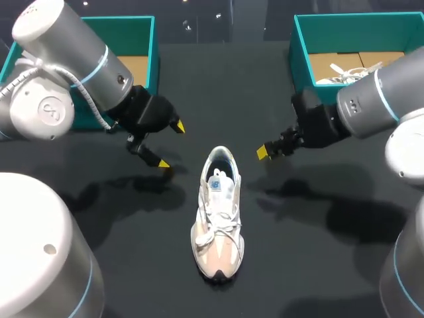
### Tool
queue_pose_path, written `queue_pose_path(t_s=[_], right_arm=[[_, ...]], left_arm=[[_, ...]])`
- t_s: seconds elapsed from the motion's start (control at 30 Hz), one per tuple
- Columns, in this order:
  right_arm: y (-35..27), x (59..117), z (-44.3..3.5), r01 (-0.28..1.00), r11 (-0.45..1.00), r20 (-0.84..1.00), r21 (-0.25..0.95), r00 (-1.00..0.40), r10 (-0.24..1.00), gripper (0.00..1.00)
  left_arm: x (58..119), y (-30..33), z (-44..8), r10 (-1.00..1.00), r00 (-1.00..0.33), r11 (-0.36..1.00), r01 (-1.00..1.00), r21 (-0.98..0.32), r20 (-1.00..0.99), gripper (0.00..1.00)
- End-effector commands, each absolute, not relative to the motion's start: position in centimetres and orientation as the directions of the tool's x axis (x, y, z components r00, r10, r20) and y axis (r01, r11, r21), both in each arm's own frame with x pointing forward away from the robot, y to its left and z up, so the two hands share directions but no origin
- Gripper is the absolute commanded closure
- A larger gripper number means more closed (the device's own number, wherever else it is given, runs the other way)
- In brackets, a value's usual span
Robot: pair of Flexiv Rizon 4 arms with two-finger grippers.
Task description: Take the shoe out of the shoebox, open the shoe tongue, remove and reinsert the insole, then place the shoe into the shoebox
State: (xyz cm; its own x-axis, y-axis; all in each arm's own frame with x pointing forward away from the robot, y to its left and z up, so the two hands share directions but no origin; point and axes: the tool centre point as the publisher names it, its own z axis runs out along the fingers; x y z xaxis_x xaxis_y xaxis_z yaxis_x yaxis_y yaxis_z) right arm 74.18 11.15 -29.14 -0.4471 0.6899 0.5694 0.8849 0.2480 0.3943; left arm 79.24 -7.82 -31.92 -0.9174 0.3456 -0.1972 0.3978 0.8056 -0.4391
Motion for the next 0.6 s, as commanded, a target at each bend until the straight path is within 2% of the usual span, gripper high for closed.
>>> queue_pose_path(t_s=[0.03,0.47,0.6], right_arm=[[9.5,74.2,-26.4,0.907,0.304,0.467,0.292,-0.413,0.782,0.58],[8.7,75.5,-22.6,0.942,0.323,0.289,0.087,-0.334,0.897,0.59],[9.7,75.2,-22.0,0.956,0.287,0.21,0.059,-0.293,0.933,0.64]], left_arm=[[80.1,-6.3,-30.5,0.378,-0.907,0.8,0.421,-0.429,-0.184,0.0],[84.0,-1.6,-27.5,0.518,-0.843,0.75,0.53,-0.396,-0.147,0.0],[84.8,-0.6,-26.7,0.573,-0.808,0.717,0.577,-0.391,-0.142,0.0]])
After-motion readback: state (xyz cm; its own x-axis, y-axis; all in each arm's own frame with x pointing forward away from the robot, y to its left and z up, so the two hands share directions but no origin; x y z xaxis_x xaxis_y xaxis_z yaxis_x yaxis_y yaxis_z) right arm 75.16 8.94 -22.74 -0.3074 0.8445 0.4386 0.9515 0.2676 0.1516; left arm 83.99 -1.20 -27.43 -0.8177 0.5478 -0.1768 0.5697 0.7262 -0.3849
